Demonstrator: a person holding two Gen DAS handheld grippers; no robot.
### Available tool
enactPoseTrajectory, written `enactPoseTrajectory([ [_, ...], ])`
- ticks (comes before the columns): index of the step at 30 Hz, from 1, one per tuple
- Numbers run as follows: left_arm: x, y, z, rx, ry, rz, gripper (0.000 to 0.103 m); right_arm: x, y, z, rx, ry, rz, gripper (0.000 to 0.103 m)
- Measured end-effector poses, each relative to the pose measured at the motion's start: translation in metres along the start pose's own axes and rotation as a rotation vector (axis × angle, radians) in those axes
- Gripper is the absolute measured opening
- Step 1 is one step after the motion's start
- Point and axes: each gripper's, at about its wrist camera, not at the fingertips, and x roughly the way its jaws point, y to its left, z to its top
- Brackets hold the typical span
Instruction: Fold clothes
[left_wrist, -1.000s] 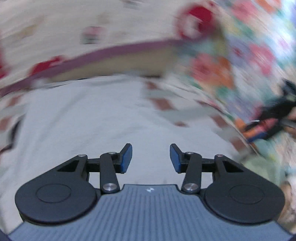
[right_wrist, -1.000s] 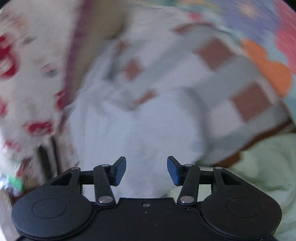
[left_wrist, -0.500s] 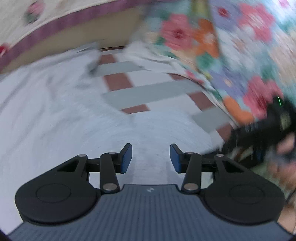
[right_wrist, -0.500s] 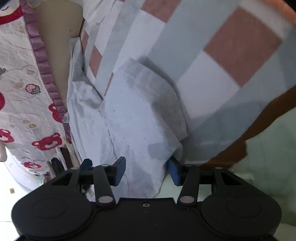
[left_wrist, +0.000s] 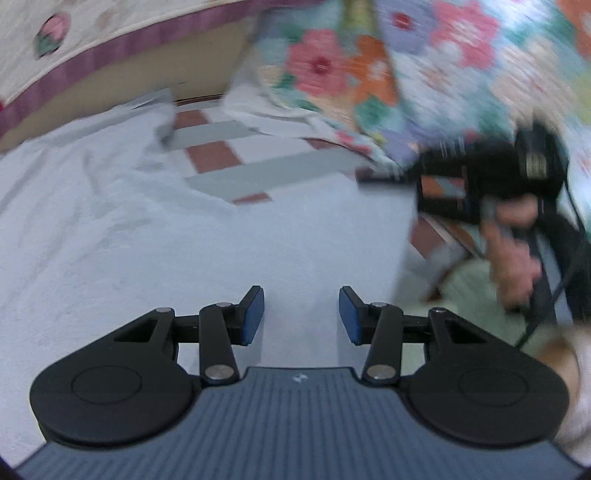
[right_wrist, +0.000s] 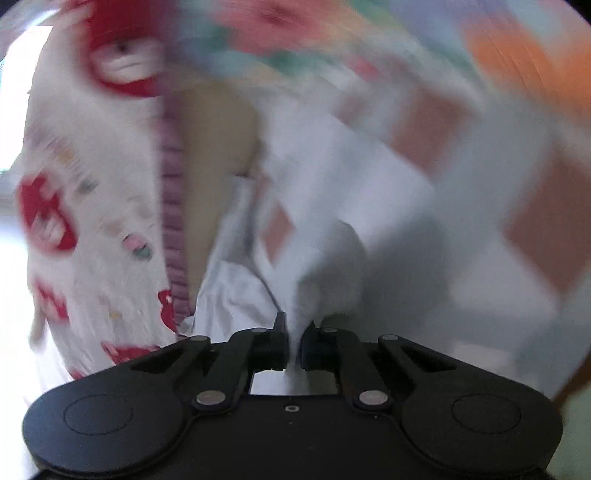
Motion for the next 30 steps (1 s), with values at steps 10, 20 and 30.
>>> enactPoseTrajectory([
  [10, -0.032, -0.021, -0.052, 0.059, 0.072, -0.034, 0.049, -0.012, 0.034, 0.008, -0.250, 0.033, -0.159, 0.008],
  [20, -0.046, -0.003, -0.095, 0.139, 0.053, 0.029, 0.060, -0.007, 0.061, 0.006, -0.373, 0.029, -0.184, 0.009],
  [30, -0.040, 0.020, -0.099, 0.117, 0.081, 0.074, 0.078, -0.007, 0.077, 0.011, -0.392, 0.042, -0.188, 0.008],
])
